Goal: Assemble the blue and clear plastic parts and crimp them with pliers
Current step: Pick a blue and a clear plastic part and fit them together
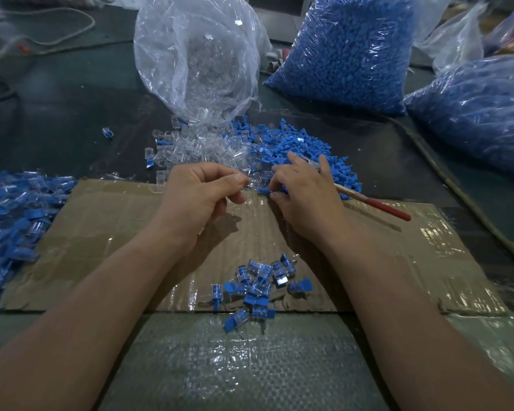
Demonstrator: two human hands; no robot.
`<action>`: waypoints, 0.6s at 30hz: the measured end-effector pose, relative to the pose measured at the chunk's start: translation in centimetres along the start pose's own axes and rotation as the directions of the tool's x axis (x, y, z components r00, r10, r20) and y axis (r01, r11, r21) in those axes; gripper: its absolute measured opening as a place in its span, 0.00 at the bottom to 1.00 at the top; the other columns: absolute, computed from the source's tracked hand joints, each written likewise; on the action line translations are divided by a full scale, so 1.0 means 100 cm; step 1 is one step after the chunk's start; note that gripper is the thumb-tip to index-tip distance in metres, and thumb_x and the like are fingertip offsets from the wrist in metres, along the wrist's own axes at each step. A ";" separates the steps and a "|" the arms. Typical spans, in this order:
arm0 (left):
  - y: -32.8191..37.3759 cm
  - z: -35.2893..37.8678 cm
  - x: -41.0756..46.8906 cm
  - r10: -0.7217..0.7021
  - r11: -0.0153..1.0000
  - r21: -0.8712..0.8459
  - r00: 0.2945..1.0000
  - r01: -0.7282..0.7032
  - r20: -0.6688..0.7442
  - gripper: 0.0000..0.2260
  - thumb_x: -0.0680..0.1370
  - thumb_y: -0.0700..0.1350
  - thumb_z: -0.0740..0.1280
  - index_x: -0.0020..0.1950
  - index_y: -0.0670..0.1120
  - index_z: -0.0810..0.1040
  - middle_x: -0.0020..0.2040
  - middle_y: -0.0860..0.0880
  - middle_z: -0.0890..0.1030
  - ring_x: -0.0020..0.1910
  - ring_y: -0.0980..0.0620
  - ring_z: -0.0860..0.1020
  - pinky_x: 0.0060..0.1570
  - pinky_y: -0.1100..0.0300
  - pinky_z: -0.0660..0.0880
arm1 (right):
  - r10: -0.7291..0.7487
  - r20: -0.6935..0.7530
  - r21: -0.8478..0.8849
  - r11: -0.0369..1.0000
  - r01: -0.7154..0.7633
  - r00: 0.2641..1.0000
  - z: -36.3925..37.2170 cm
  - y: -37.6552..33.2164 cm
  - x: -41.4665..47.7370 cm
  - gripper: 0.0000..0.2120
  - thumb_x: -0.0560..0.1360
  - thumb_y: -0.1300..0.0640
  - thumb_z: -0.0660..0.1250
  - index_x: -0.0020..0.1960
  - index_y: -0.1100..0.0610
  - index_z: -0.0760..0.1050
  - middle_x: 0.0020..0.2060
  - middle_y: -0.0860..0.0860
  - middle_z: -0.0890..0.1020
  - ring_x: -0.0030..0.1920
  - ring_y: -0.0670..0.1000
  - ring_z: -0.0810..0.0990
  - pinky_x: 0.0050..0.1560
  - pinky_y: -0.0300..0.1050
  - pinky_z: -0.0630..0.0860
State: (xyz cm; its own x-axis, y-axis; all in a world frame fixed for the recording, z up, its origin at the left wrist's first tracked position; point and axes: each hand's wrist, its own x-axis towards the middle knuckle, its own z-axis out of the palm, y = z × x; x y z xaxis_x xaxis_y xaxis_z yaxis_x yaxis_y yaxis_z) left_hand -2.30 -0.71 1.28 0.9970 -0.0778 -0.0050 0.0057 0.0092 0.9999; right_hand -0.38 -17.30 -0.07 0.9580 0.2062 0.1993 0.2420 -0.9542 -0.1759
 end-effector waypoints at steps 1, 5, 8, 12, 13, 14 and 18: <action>0.000 0.000 0.000 0.001 1.000 0.002 1.000 -0.001 0.000 0.05 0.73 0.37 0.67 0.38 0.42 0.80 0.25 0.51 0.78 0.20 0.59 0.67 0.20 0.70 0.64 | -0.018 -0.003 -0.008 1.000 0.018 1.000 -0.001 -0.001 0.000 0.03 0.77 0.56 0.61 0.48 0.53 0.74 0.62 0.49 0.76 0.72 0.49 0.59 0.70 0.54 0.36; -0.001 -0.001 0.001 0.000 1.000 0.005 1.000 0.000 -0.007 0.04 0.73 0.38 0.68 0.38 0.43 0.80 0.25 0.51 0.78 0.20 0.59 0.67 0.20 0.70 0.64 | -0.068 -0.025 -0.013 0.998 0.068 0.997 -0.003 -0.002 -0.001 0.05 0.77 0.59 0.61 0.46 0.54 0.76 0.52 0.50 0.79 0.64 0.49 0.69 0.70 0.52 0.35; -0.002 -0.001 0.001 0.013 1.000 0.000 1.000 -0.013 -0.004 0.04 0.73 0.37 0.67 0.39 0.42 0.80 0.25 0.51 0.78 0.20 0.59 0.67 0.19 0.70 0.63 | -0.086 -0.033 -0.022 0.996 0.085 0.996 -0.002 -0.002 0.000 0.06 0.77 0.60 0.60 0.43 0.53 0.73 0.43 0.46 0.75 0.50 0.46 0.73 0.70 0.52 0.35; -0.002 -0.001 0.000 0.023 1.000 -0.002 1.000 -0.023 -0.001 0.05 0.73 0.37 0.67 0.38 0.41 0.80 0.25 0.50 0.78 0.20 0.59 0.67 0.19 0.70 0.63 | -0.059 -0.061 0.048 0.997 0.062 0.996 0.004 -0.004 0.001 0.06 0.77 0.61 0.59 0.45 0.51 0.69 0.37 0.43 0.71 0.45 0.46 0.72 0.71 0.51 0.36; -0.001 -0.001 0.000 0.024 1.000 -0.004 1.000 -0.024 -0.002 0.05 0.73 0.37 0.67 0.38 0.42 0.80 0.25 0.50 0.78 0.20 0.59 0.67 0.19 0.70 0.63 | -0.062 -0.057 0.054 0.996 0.065 0.996 0.005 -0.004 0.001 0.06 0.77 0.61 0.58 0.49 0.51 0.70 0.40 0.45 0.74 0.48 0.47 0.73 0.70 0.50 0.35; -0.001 -0.001 0.000 0.024 1.000 -0.008 1.000 -0.024 -0.002 0.05 0.73 0.37 0.67 0.38 0.42 0.80 0.25 0.50 0.78 0.20 0.59 0.67 0.19 0.70 0.63 | -0.068 -0.047 0.043 0.997 0.070 0.997 0.006 -0.004 0.000 0.09 0.77 0.61 0.58 0.54 0.51 0.71 0.45 0.46 0.77 0.52 0.48 0.73 0.69 0.50 0.34; 0.000 0.000 0.000 0.025 1.000 -0.007 1.000 -0.025 -0.002 0.06 0.74 0.37 0.67 0.37 0.42 0.80 0.25 0.50 0.78 0.20 0.59 0.67 0.19 0.70 0.63 | -0.129 0.001 -0.037 0.991 0.129 0.992 0.007 -0.003 0.001 0.17 0.78 0.61 0.57 0.63 0.48 0.72 0.56 0.47 0.78 0.62 0.49 0.70 0.68 0.54 0.34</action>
State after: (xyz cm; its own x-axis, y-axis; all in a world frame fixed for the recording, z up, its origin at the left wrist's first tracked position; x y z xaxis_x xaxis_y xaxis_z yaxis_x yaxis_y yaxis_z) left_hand -2.30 -0.67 1.23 0.9969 -0.0755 0.0203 -0.0189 0.0185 0.9997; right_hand -0.31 -16.84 -0.63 0.9188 0.3280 0.2197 0.3579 -0.9269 -0.1127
